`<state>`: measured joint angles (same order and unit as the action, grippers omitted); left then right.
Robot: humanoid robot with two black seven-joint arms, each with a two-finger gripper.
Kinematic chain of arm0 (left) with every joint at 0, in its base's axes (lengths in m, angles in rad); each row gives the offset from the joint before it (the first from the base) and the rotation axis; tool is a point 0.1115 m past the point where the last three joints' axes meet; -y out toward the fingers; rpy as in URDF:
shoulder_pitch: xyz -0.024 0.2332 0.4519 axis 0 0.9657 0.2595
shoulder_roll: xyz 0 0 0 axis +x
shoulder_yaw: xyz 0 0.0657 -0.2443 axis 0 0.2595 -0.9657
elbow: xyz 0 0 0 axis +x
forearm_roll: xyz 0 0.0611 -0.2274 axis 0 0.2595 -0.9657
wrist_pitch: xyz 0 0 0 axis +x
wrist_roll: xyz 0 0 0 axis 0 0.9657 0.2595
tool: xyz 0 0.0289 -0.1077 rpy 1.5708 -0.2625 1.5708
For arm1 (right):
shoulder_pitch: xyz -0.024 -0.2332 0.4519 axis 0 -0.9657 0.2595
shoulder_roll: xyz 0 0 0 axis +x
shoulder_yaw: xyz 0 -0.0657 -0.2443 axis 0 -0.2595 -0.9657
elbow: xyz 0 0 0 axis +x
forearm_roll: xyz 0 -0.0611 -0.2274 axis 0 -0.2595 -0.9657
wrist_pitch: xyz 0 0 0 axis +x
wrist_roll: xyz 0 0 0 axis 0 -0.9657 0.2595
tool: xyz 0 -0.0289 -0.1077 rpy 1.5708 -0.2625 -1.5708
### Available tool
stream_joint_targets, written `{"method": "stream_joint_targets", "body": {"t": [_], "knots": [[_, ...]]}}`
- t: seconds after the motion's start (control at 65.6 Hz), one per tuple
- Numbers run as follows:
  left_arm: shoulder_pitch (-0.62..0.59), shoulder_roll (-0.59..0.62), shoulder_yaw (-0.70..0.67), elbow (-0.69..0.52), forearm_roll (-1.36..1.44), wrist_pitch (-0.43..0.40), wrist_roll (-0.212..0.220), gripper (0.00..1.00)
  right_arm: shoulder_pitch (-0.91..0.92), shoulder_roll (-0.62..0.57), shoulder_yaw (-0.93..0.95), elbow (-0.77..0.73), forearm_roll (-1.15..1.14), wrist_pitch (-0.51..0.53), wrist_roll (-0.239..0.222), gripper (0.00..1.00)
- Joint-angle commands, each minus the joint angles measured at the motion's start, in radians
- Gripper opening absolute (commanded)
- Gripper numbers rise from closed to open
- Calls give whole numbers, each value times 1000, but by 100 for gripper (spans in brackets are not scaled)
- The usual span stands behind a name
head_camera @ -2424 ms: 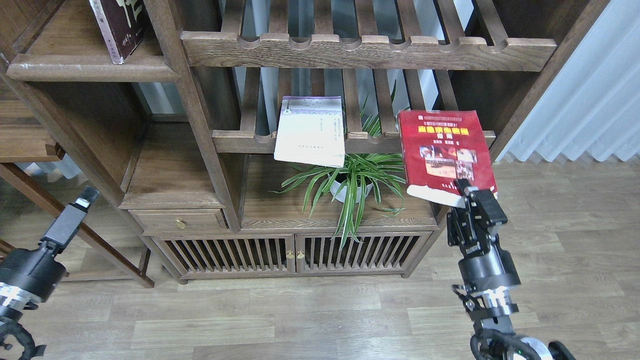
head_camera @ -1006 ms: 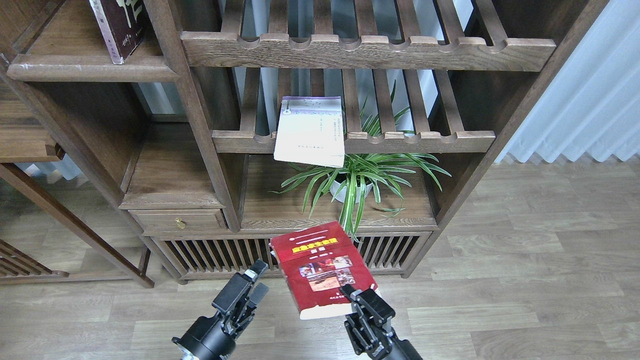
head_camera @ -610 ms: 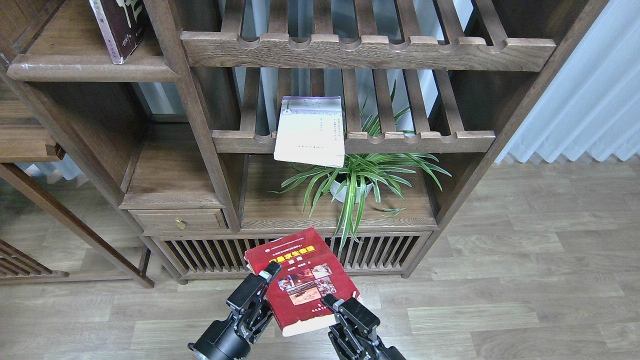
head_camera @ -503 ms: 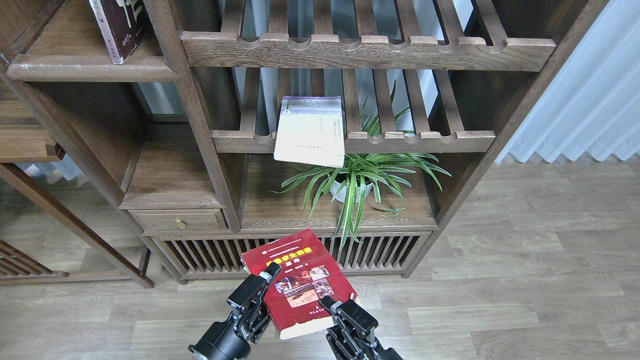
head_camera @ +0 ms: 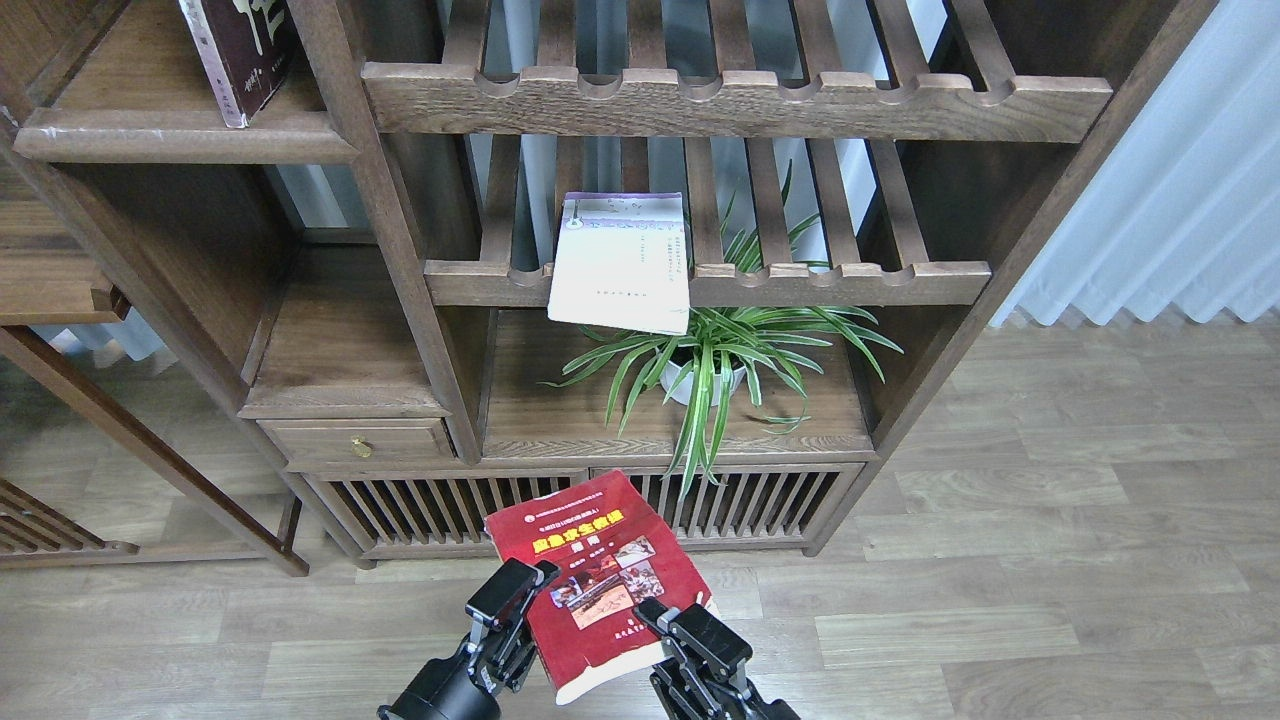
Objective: Organize books on shelf
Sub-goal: 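Grasp the red book with the left gripper and release the right, then carry the red book with the left gripper to the side shelf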
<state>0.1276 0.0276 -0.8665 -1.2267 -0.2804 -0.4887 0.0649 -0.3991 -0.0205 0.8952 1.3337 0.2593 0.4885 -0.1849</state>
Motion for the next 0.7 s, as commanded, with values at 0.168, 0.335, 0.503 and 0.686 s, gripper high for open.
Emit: {"method": "stream_joint_targets", "body": {"t": [0.168, 0.335, 0.503, 0.686], "knots": [[52, 104, -164, -66, 136, 0, 4, 9, 13, -4, 7, -10, -20, 0, 12, 99], [112, 175, -293, -146, 198, 0, 4, 9, 26, -3, 4, -30, -21, 0, 10, 99], [136, 225, -541, -226, 248, 0, 48, 7, 26, 1, -9, -65, -23, 0, 10, 99], [136, 278, -683, -281, 260, 0, 70, 7, 28, 2, -25, -70, -26, 0, 10, 99]]}}
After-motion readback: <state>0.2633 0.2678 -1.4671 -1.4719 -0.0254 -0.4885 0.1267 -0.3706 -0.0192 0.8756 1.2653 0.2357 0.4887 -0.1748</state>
